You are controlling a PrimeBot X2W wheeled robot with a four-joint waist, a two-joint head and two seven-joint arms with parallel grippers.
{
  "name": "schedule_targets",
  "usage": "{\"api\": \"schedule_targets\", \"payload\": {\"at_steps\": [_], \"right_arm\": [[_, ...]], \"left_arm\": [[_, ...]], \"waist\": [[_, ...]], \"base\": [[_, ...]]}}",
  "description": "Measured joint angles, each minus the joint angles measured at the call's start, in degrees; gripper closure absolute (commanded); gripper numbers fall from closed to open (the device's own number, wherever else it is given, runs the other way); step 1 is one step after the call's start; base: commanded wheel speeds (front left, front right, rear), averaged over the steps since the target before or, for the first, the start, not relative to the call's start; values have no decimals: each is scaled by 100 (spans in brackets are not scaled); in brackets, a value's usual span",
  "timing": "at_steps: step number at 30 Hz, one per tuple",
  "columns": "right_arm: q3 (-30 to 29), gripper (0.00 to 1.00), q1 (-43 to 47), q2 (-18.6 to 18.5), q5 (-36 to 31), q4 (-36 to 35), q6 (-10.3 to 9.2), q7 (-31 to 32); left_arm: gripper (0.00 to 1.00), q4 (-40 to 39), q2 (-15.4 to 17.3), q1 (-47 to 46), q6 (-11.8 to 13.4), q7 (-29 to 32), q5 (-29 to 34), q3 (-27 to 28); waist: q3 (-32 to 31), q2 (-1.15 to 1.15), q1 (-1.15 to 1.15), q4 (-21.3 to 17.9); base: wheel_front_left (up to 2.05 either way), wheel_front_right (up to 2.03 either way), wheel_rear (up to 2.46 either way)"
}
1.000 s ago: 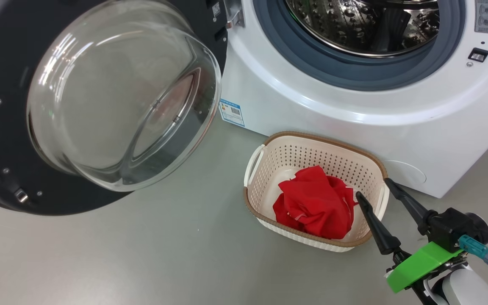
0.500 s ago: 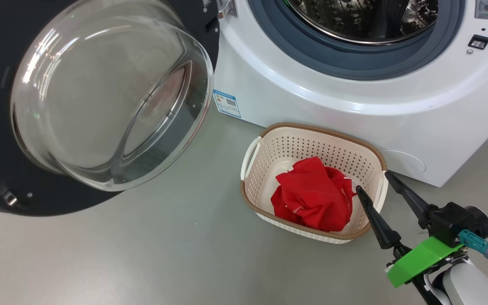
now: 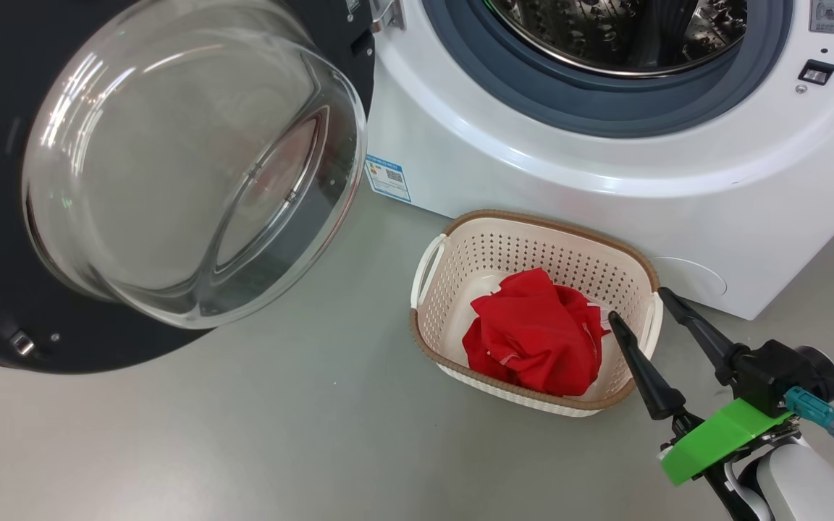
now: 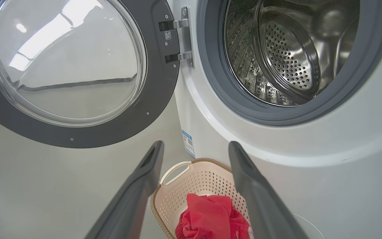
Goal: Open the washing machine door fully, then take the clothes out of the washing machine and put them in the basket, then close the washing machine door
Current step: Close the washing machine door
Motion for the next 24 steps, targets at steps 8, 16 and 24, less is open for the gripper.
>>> {"api": "schedule_targets", "payload": {"at_steps": [8, 16, 24], "right_arm": [[1, 0, 0, 1, 0, 1, 0, 0], [-1, 0, 0, 2, 0, 0, 0, 0], [-48, 0, 0, 5, 0, -5, 0, 0]], "left_arm": [[100, -548, 10, 285, 0, 368, -266, -41], [100, -1012, 75, 560, 0, 726, -520, -91], [100, -1468, 71, 804, 0, 1101, -801, -179]], "waist": [[-12, 0, 0, -3], [-14, 0, 0, -15], [-60, 0, 0, -66]], "base": [[0, 0, 0], [0, 0, 0], [0, 0, 0]]}}
